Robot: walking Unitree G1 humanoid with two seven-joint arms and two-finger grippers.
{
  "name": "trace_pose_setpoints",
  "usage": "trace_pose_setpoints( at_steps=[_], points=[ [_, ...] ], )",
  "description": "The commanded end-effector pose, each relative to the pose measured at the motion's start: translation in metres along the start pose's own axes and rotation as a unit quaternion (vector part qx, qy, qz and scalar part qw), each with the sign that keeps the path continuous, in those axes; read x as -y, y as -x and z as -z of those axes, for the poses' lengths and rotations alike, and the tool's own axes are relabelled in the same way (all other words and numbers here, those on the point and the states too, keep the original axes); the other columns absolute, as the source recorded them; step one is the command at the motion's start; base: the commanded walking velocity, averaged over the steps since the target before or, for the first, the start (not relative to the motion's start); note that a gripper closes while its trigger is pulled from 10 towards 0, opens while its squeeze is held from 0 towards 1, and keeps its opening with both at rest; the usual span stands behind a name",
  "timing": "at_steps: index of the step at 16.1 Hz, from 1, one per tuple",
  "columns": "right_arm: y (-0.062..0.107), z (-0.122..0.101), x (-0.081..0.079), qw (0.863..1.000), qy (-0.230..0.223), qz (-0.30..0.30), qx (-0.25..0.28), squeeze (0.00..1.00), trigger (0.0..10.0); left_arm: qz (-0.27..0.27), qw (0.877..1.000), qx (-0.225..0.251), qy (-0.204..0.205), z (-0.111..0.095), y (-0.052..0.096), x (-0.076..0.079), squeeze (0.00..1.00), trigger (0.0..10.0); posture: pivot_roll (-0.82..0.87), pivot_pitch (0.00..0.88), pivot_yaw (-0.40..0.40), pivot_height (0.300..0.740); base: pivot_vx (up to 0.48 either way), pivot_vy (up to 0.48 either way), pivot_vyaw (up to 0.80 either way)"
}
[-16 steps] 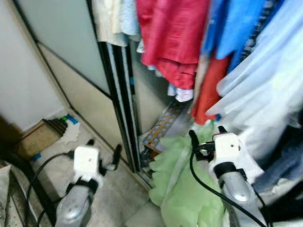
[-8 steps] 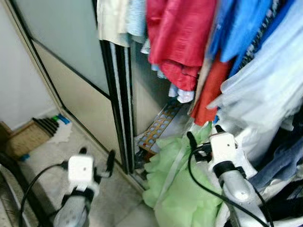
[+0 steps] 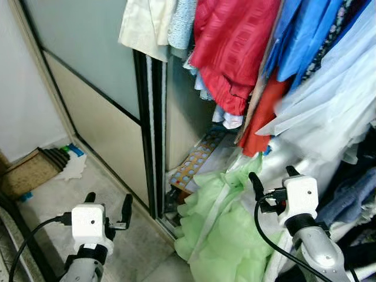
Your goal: Clean up the room
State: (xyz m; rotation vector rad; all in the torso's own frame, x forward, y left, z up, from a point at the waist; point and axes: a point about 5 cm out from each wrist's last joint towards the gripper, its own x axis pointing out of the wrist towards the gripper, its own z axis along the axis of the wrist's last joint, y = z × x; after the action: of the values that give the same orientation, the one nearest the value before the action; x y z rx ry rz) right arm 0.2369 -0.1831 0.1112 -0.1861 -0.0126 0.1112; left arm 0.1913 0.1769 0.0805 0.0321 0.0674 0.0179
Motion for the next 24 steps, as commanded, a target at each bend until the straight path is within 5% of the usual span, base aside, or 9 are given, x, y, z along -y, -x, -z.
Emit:
trace_pose_setpoints(
  at_steps=[1,12,24],
  points=[
    [0.001,-0.004,0.002,1.000,0.005,0.008,0.005,0.00,10.0,0.003,1.000,-0.009,-0.003,0.002,0.001,-0.002,0.00,10.0,-0.08,0.085,-0.062,0.740,0.000,0.000,0.00],
    [-0.014,-0.004,-0.017,1.000,-0.008,0.009,0.011,0.00,10.0,0.024,1.000,-0.002,-0.017,-0.003,-0.007,0.003,0.00,10.0,-0.05,0.087,-0.021,0.740,0.000,0.000,0.80],
    [-0.025,-0.010,-0.026,0.999,-0.006,-0.041,0.026,0.00,10.0,0.032,0.999,-0.003,0.007,-0.004,-0.005,0.012,0.00,10.0,-0.04,0.108,-0.080,0.740,0.000,0.000,0.80]
  ],
)
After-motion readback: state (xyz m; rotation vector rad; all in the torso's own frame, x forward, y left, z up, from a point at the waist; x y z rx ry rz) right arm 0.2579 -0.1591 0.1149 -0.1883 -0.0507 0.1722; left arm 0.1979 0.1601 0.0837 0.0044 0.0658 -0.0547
